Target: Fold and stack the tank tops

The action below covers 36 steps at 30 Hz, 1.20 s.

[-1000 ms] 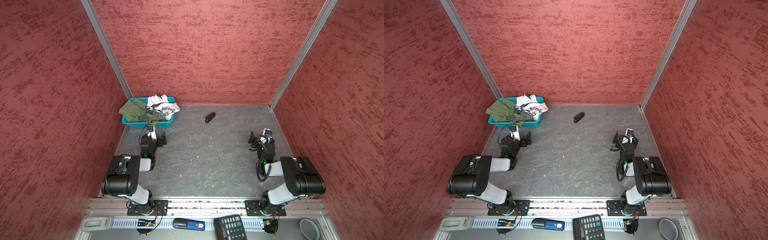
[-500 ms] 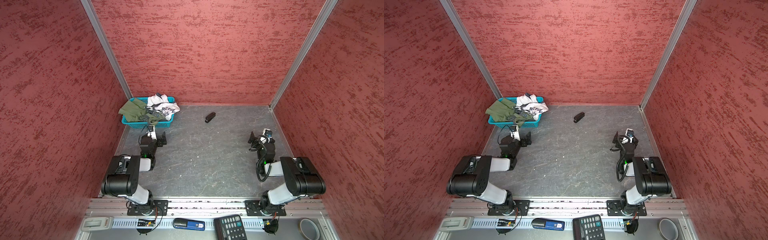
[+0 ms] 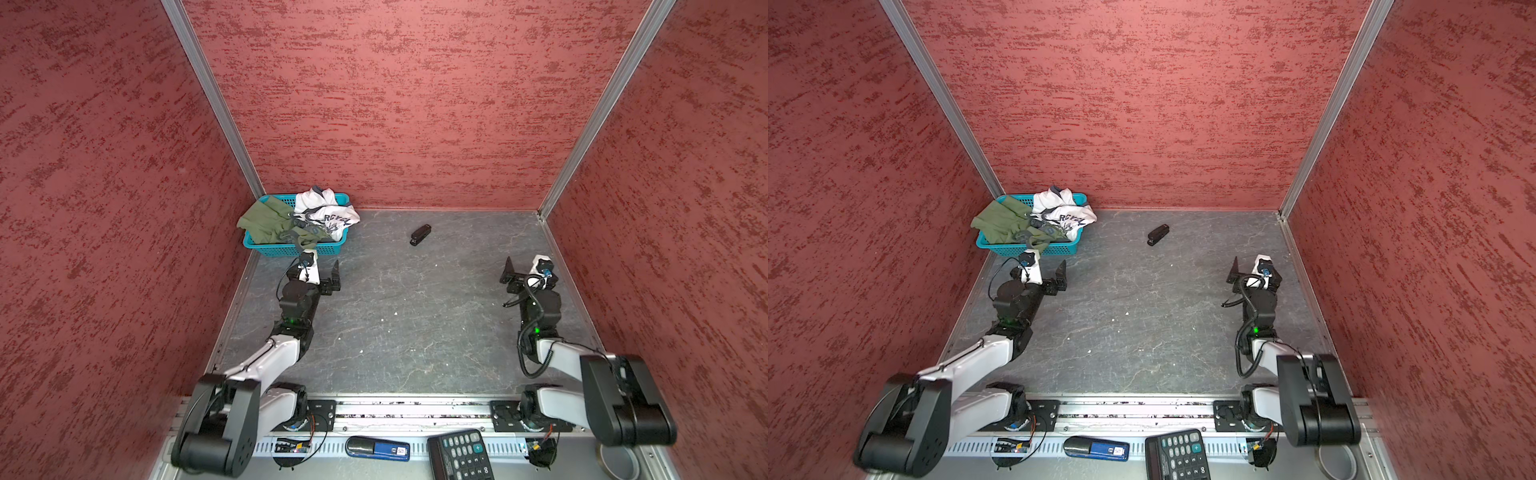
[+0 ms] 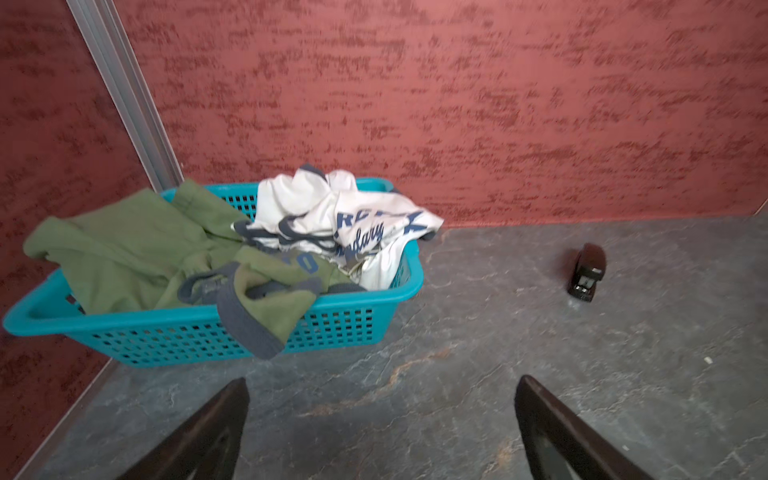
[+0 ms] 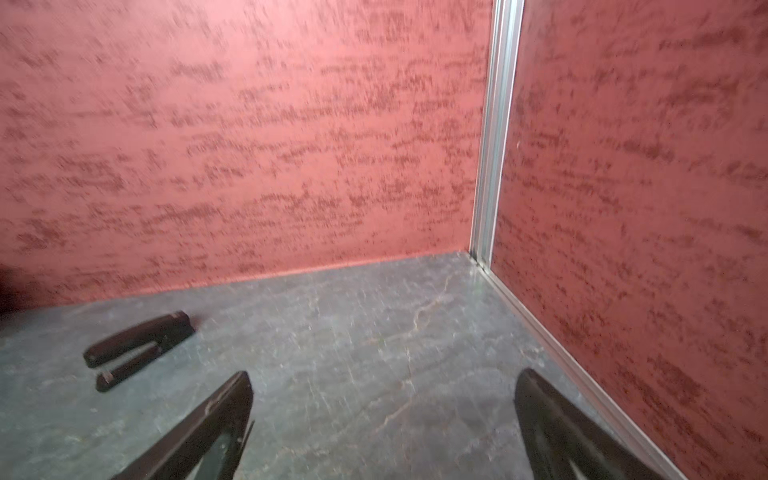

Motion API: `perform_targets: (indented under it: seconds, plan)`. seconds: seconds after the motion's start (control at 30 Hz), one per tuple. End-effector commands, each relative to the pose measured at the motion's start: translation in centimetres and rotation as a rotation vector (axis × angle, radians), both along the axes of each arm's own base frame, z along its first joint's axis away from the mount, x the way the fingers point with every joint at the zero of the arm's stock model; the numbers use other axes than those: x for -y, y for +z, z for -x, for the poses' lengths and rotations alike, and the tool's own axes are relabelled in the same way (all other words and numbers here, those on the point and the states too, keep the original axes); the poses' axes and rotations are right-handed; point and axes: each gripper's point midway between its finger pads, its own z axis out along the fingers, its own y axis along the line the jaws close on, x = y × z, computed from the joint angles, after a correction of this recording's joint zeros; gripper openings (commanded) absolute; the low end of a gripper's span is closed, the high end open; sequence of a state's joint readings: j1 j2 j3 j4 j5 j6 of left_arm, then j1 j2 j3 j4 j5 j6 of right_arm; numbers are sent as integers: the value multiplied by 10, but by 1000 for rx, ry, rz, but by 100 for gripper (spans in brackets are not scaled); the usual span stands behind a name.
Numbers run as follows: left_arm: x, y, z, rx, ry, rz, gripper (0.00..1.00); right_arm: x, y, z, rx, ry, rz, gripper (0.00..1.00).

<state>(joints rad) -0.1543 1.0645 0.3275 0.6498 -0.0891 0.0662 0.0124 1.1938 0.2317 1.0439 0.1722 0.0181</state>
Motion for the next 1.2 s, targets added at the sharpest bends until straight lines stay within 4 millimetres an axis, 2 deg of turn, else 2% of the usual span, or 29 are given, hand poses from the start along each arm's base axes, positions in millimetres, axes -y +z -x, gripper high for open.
perform_targets:
  seconds: [0.0,0.07,0.13,0.2,0.23,0.3,0.4,0.47,0.53,0.67,0.73,1.0,1.17]
  plan:
    - [0,15,18,-64,49,52,100,-14,19,10,-3,72,-43,99]
    - [-12,34,31,-74,131,195,100,-14,45,18,21,79,-126,99]
    - [-27,45,43,-92,224,338,100,5,64,31,40,-17,-299,99]
    - [-40,48,59,-134,315,452,100,25,69,50,19,-139,-502,99]
    - [-45,48,66,-154,352,498,100,26,72,56,-1,-148,-550,99]
    - [-52,44,79,-175,388,584,99,11,83,67,-38,-68,-592,99]
    - [-43,51,83,-123,271,632,99,-22,97,81,-32,143,-549,99]
    - [-37,52,82,-128,214,651,99,-36,97,91,-13,240,-545,99]
    - [-31,51,74,-174,189,641,100,-41,89,96,-32,266,-556,99]
    - [-17,45,42,-302,179,587,100,-43,68,95,-122,252,-562,99]
    - [-18,38,21,-375,226,568,100,-47,60,91,-160,264,-556,99]
    - [-12,22,-94,-578,314,536,100,-64,40,69,-274,328,-567,99]
    - [-14,-2,-162,-693,345,579,100,-70,37,67,-302,360,-560,99]
